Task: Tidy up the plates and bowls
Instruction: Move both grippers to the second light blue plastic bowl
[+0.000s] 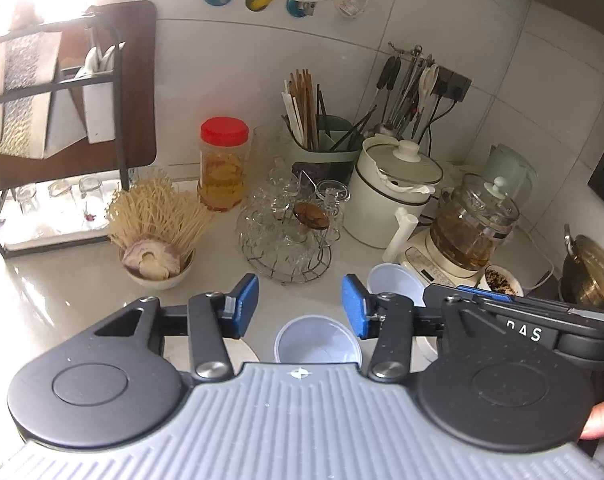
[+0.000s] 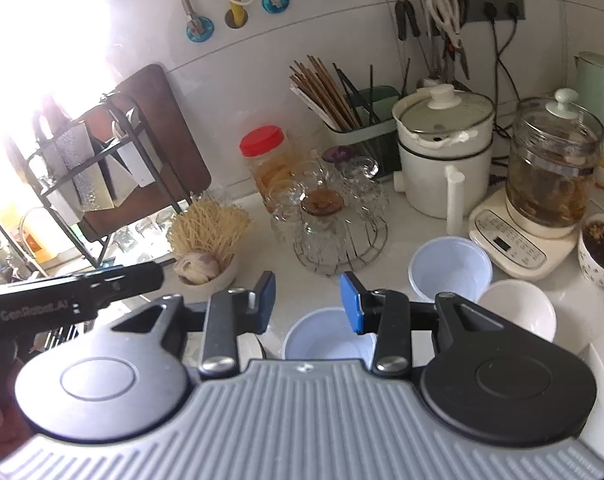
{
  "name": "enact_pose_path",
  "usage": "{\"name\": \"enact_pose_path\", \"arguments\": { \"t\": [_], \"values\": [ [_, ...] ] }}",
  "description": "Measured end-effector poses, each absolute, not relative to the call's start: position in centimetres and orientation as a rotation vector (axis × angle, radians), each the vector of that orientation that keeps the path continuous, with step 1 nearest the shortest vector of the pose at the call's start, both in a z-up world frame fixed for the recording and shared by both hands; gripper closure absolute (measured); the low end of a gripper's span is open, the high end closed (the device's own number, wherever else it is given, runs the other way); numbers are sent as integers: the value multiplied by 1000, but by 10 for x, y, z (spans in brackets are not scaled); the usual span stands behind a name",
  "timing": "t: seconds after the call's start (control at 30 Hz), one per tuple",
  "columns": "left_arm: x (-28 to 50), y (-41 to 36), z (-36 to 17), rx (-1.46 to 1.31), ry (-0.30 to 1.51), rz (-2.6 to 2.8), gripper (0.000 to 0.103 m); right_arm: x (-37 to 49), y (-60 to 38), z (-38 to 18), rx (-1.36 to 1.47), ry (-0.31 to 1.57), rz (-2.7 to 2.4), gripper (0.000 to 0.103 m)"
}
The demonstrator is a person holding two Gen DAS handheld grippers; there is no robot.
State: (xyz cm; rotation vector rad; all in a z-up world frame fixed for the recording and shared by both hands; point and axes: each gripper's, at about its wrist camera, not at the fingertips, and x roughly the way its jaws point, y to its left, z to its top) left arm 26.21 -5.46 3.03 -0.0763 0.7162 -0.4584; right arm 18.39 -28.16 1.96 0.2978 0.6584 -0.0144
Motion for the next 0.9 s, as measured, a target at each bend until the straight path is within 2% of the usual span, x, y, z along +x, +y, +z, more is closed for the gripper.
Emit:
{"name": "enact_pose_path", "arguments": {
  "t": [0.5,0.9],
  "values": [
    [224,-21,9,-40,768,-474,50,138,-249,13,298,667,-74,63],
    [227,-45,-3,-17,783,-559,50,127,-259,7,320,676,-142,63]
  ]
}}
